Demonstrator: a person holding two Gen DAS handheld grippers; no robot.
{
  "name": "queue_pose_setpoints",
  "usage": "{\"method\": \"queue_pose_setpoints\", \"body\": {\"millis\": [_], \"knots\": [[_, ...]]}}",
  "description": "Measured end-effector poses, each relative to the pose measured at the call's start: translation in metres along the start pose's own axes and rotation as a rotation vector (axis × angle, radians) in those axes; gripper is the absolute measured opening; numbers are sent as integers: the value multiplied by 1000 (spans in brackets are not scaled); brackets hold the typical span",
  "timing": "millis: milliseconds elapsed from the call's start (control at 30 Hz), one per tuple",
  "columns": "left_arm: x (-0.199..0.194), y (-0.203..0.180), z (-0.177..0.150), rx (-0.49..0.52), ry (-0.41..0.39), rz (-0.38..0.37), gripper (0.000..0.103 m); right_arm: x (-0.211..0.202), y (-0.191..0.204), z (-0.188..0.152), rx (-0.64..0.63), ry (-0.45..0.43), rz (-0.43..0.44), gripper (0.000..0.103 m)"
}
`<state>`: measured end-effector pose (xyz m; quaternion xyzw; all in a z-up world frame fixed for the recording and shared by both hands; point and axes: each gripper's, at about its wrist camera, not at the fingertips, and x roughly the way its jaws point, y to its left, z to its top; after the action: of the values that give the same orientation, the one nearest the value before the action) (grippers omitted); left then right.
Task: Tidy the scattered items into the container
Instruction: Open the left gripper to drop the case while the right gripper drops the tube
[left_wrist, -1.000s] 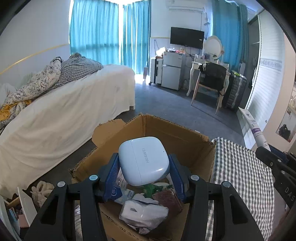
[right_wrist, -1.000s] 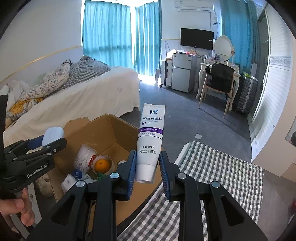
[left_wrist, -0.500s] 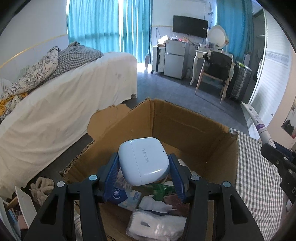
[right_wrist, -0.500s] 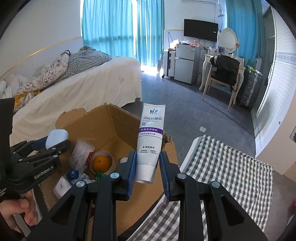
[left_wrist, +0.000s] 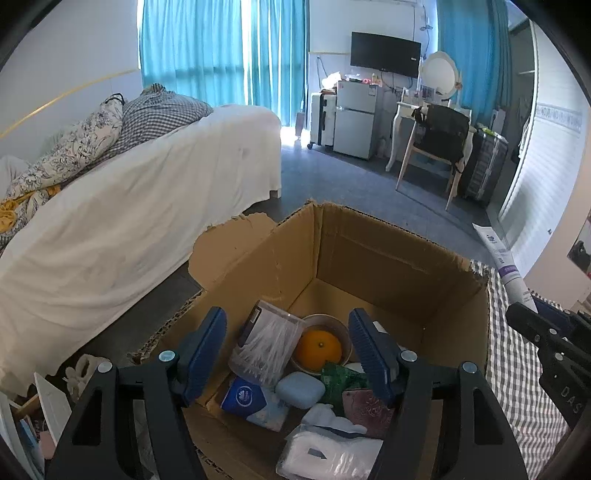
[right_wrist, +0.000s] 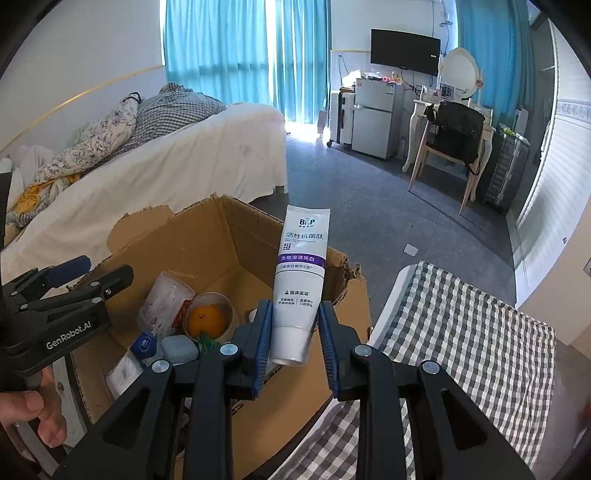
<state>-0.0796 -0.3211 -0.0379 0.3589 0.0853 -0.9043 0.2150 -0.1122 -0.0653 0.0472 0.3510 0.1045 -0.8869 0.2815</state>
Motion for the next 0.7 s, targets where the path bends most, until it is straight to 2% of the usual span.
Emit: {"method": "queue_pose_setpoints", "body": {"millis": [200,700], "knots": [[-5,7,1,-9,-8,6,71,8,10,1,-18,15,9,25],[-15,50,-1,-75,-18,57,71,51,64,-12,-85,118,88,25]]}}
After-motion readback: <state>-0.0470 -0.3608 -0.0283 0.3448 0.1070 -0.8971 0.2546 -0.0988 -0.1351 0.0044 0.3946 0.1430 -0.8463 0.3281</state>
